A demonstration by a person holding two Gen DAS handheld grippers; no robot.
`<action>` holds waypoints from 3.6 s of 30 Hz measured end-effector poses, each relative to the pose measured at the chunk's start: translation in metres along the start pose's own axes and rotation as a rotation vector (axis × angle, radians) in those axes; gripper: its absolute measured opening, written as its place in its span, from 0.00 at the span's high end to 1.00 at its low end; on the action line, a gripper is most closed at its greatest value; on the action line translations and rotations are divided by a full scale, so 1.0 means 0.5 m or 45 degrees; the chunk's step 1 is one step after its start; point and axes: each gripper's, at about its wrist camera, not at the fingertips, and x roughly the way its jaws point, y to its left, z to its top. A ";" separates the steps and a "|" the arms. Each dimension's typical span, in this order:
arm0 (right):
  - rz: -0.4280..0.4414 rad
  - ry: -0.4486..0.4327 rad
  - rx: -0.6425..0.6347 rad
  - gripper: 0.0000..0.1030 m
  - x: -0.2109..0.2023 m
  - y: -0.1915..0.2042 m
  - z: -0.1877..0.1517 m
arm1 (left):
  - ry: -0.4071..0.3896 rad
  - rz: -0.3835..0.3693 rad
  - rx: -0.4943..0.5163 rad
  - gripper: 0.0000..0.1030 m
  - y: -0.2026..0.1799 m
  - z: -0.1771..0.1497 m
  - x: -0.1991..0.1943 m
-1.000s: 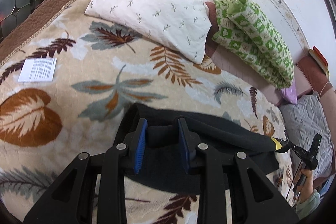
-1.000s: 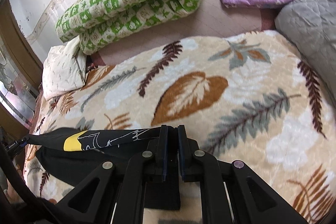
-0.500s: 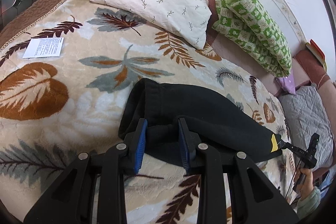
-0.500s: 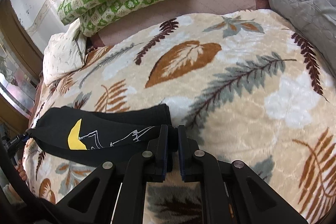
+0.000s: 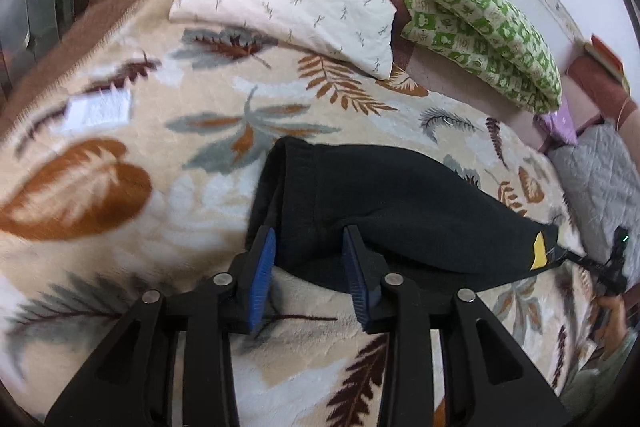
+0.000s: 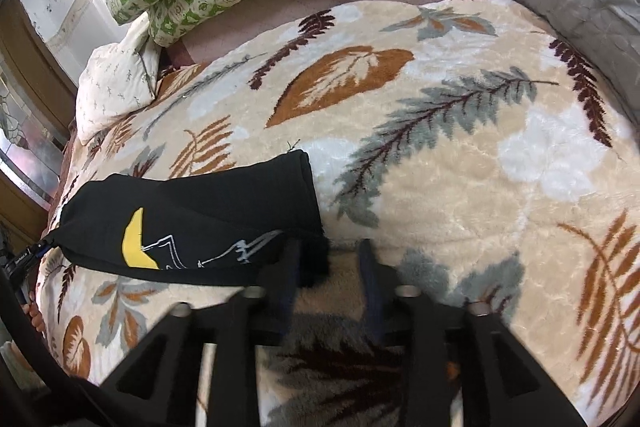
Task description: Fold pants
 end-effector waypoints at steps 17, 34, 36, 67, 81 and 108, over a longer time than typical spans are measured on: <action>0.189 0.073 -0.036 0.88 0.023 0.037 -0.019 | -0.013 -0.207 0.429 0.43 -0.386 -0.005 0.017; 0.257 0.100 0.004 0.60 0.044 -0.023 0.117 | 0.091 -0.489 1.232 0.43 -0.834 -0.147 0.175; 0.268 0.116 0.009 0.60 0.062 -0.020 0.126 | 0.122 -0.486 1.232 0.43 -0.838 -0.148 0.190; 0.199 0.153 -0.021 0.64 0.034 0.005 0.030 | 0.324 -0.488 0.618 0.43 -0.567 -0.059 0.194; 0.105 0.176 -0.082 0.89 0.068 0.024 0.011 | 0.340 -0.501 0.497 0.44 -0.490 -0.097 0.215; 0.619 0.195 -0.698 0.56 0.116 0.685 -0.067 | 0.159 -0.246 -0.234 0.44 0.032 0.071 0.053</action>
